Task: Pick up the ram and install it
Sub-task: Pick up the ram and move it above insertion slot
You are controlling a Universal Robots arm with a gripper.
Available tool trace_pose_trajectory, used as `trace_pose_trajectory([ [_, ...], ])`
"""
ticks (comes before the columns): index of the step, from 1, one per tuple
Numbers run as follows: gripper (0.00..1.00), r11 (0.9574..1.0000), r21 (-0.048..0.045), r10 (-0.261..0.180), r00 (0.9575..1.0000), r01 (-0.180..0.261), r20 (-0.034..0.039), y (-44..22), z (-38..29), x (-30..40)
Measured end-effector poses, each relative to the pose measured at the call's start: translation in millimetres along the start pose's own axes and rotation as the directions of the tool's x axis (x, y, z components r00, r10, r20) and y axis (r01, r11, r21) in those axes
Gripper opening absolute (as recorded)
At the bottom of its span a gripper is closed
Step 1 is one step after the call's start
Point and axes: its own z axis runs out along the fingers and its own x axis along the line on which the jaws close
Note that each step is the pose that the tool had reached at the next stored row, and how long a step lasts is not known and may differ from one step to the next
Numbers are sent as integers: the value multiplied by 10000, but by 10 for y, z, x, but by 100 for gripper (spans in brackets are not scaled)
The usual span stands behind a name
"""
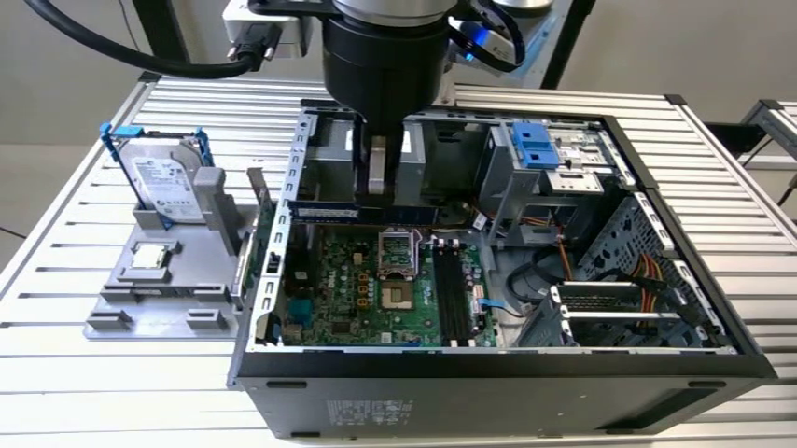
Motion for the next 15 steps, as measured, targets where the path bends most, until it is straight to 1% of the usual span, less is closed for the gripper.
trace_pose_trajectory([
  [6, 0, 10000, 0, 6, 10000, -6, 0, -79, -3, -3],
  [15, 0, 10000, 0, 8, 10000, -8, 1, -233, -7, -9],
])
